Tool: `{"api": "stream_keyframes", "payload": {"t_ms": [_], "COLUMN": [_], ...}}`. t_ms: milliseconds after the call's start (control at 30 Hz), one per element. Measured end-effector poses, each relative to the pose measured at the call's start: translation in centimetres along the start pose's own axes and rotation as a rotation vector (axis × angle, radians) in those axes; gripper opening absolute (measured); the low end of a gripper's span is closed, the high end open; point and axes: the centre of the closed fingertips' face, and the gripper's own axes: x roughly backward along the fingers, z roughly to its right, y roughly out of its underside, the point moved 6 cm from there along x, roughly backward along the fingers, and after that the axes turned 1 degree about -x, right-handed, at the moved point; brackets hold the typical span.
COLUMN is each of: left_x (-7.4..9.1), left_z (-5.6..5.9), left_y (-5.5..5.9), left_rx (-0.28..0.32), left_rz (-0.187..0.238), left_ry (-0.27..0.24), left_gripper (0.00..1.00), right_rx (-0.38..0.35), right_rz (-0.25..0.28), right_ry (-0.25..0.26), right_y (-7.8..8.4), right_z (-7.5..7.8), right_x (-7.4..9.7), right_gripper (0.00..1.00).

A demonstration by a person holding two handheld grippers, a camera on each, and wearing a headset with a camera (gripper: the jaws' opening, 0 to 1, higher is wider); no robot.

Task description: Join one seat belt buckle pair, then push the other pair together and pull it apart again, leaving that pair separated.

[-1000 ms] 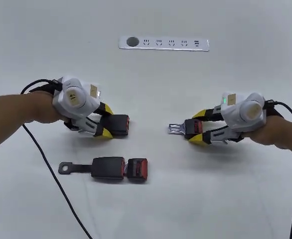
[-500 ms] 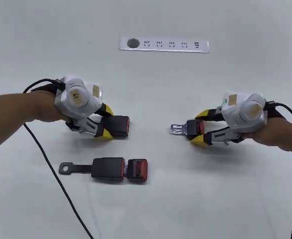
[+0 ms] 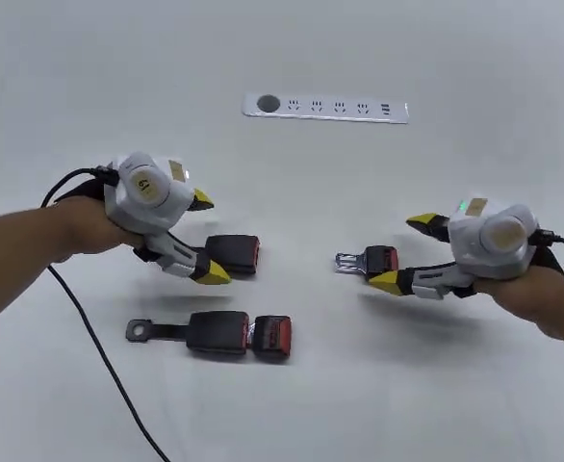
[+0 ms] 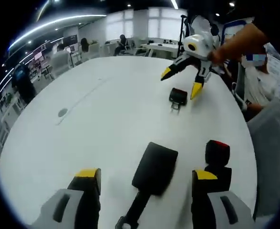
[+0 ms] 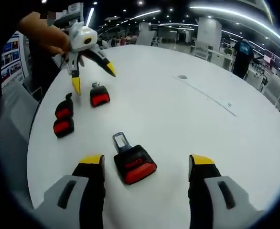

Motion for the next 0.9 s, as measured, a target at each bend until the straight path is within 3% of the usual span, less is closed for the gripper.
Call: {"api": "stream_keyframes", "payload": {"t_ms": [100,167,300,367,467,567,667,800,900], "left_x": [1.2,2.0,3.4,4.0,4.8,5.7,6.6,7.5,8.0], "left_z": [0.1,0.5,1.3,2.2,3.0,3.7,4.7,5.4,6.7], "left_y": [0.3,0.7,1.7,2.0,2.8,3.5,3.8,4.5,4.9], "left_rx": [0.041,0.080,0.092,0.151,0.170,0.190,0.264,0.265,0.280], "left_rz": [0.038,0.036,0.040,0.058,0.062,0.078,0.119,0.139,0.138], "left_ry": [-0.059,-0.074,-0.099,-0.126,-0.145,-0.161,-0.201,-0.214,-0.225], "left_gripper": [0.85,0.85,0.87,0.89,0.93,0.94,0.95,0.98,0.99], "right_rx": [-0.007,-0.012,-0.041,-0.045,-0.067,-0.094,-0.109,-0.125,-0.127], "right_rz": [0.020,0.030,0.069,0.073,0.097,0.126,0.132,0.146,0.146], "right_ry": [0.031,0.051,0.098,0.120,0.153,0.179,0.190,0.202,0.210], "right_y": [-0.4,-0.4,-0.8,-0.8,-0.6,-0.6,-0.5,-0.3,0.0], "right_z": [-1.0,-1.4,-2.7,-3.2,-2.8,-3.5,-5.0,-6.2,-7.2], "right_x": [0.7,0.8,1.7,2.1,2.3,2.7,3.3,4.0,4.4], "right_gripper": [0.72,0.76,0.86,0.88,0.95,0.95,0.95,0.95,0.95]}}
